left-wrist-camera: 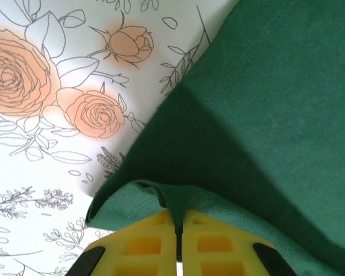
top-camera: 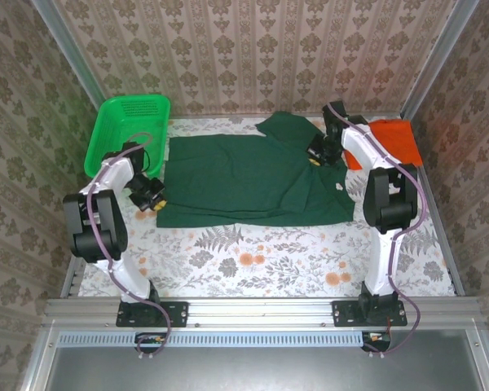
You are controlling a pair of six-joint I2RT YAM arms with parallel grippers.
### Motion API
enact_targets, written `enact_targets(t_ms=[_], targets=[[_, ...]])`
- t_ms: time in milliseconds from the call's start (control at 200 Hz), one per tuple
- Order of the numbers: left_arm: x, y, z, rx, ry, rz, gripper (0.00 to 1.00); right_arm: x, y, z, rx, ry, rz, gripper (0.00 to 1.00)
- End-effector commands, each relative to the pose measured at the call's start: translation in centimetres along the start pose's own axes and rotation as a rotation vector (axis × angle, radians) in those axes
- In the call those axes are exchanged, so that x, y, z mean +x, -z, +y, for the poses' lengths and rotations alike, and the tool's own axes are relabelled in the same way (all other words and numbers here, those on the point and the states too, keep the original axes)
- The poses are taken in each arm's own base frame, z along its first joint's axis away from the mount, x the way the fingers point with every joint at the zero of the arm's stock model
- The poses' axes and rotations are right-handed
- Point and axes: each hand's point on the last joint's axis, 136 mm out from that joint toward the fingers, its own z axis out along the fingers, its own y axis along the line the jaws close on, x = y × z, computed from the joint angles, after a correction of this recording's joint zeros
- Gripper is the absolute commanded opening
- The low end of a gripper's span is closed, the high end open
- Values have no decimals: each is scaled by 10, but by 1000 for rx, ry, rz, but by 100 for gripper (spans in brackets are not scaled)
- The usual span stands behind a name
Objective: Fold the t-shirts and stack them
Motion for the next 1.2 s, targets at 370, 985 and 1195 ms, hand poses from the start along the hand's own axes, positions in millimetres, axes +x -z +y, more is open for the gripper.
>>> enact_targets(t_ms=[370,985,1195], targets=[[-35,2,-10,-15,7,-59,30,-21,-22,3,9,-24,88,39],[53,21,7,208,-57,-32,66,81,70,-140,-67,-141,11,72],[52,-2,20,202,-28,12,66,113,56,-162,-83,-177,55,72]])
